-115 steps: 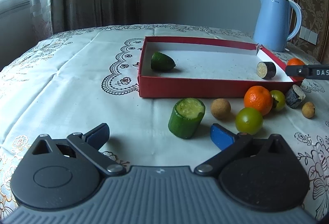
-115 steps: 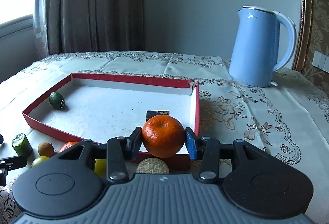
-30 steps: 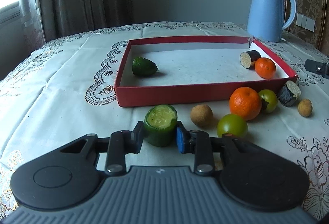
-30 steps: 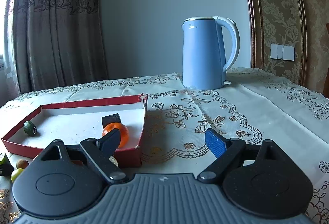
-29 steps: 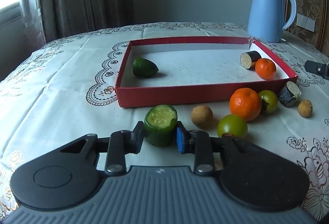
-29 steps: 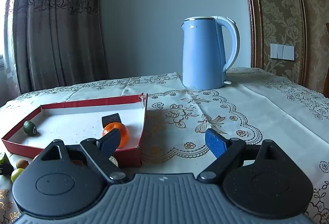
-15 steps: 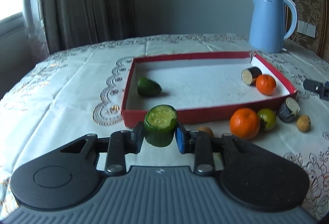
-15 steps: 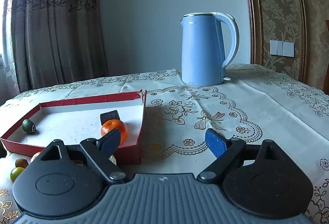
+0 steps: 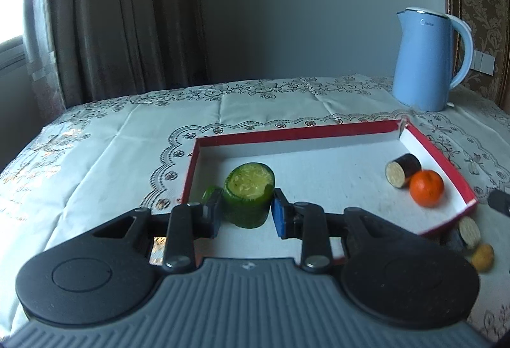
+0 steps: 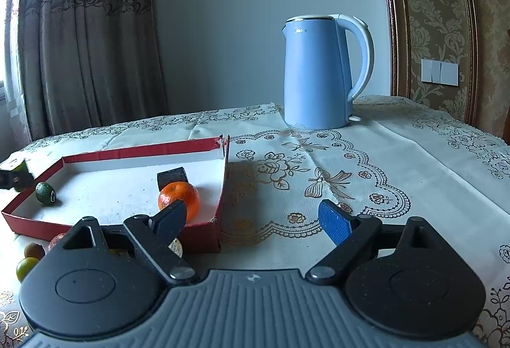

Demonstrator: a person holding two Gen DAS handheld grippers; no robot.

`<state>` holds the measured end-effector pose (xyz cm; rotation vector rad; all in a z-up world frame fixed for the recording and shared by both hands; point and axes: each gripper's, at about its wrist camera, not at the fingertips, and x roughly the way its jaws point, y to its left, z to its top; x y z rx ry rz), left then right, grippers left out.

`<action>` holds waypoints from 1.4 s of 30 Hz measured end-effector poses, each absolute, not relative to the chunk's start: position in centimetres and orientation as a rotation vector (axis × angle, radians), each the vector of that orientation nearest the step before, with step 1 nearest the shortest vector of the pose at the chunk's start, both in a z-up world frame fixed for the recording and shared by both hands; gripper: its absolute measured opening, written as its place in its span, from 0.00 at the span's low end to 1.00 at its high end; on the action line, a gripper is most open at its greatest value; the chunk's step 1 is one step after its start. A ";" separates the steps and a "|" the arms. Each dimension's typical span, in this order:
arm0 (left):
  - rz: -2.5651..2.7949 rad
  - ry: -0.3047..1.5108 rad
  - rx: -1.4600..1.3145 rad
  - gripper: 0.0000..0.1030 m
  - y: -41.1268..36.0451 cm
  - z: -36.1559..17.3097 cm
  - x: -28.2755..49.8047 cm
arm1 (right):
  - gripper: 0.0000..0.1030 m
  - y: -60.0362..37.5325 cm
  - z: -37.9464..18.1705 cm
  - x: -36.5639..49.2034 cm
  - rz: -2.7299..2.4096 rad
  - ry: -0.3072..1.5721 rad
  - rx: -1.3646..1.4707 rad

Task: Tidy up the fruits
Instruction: 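Carry the cucumber piece with the left gripper into the tray and open, then move the right gripper to the small brown fruit and close on it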

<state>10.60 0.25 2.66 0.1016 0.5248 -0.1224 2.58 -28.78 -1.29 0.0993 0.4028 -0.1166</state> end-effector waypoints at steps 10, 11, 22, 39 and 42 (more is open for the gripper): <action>-0.143 0.613 0.101 0.28 -1.0 0.6 15.1 | 0.88 -28.7 -1.5 3.0 -0.093 0.423 0.108; -0.139 0.621 0.104 0.28 -1.1 0.3 15.3 | 0.88 -28.7 -1.5 3.0 -0.091 0.425 0.111; -0.171 0.660 0.112 0.28 -1.8 -0.8 16.1 | 0.88 -29.0 -1.6 3.4 -0.080 0.446 0.140; -0.096 0.512 0.000 0.74 3.5 1.2 7.5 | 0.88 -29.5 -1.6 3.4 -0.086 0.452 0.163; -0.082 0.554 -0.017 0.77 4.5 0.1 6.1 | 0.88 -29.7 -1.5 3.0 -0.069 0.451 0.172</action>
